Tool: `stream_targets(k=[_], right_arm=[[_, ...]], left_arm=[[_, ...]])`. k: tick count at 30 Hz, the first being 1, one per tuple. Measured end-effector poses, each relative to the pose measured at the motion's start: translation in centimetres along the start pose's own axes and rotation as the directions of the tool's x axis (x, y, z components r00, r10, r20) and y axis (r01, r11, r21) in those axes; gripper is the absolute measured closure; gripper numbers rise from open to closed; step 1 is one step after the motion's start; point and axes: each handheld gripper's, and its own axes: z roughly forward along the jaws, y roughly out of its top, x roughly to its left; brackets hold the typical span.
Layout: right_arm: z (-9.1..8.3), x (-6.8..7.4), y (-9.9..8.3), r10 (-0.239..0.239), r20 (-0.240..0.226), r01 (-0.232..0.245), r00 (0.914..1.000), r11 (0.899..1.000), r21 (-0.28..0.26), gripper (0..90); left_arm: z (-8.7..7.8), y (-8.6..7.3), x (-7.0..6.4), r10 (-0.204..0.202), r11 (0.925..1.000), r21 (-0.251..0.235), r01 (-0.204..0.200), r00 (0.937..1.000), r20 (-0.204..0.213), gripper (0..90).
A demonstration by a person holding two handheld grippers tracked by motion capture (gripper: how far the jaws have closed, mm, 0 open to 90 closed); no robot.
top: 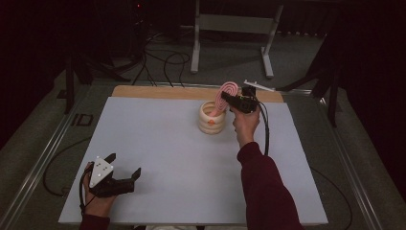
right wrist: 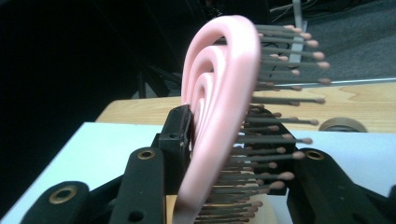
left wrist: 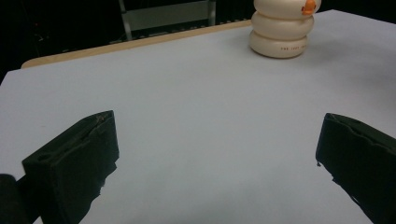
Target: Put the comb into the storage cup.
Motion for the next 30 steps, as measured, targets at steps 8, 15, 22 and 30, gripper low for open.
stream_targets(k=[8,15,22,30], right_arm=[[-0.5,-0.6,0.1,-0.034,0.028,0.034,0.9990,0.999,0.013,55.8],[-0.7,-0.9,-0.1,-0.092,0.042,0.090,0.9949,0.995,0.041,50.4],[-1.1,-0.7,0.1,-0.169,0.075,0.162,0.9828,0.983,0.083,34.4],[-1.9,-1.1,0.0,-0.220,0.090,0.210,0.9713,0.971,0.111,20.3]], left_arm=[[0.0,0.0,0.0,0.001,1.0000,0.000,-0.001,1.0000,0.001,0.2],[0.0,0.0,0.0,0.001,1.0000,0.002,-0.001,1.0000,0.001,0.1],[0.1,0.0,-0.1,0.002,1.0000,0.000,-0.002,1.0000,0.002,0.1],[0.1,0.0,0.0,0.001,1.0000,0.001,-0.001,1.0000,0.001,0.1]])
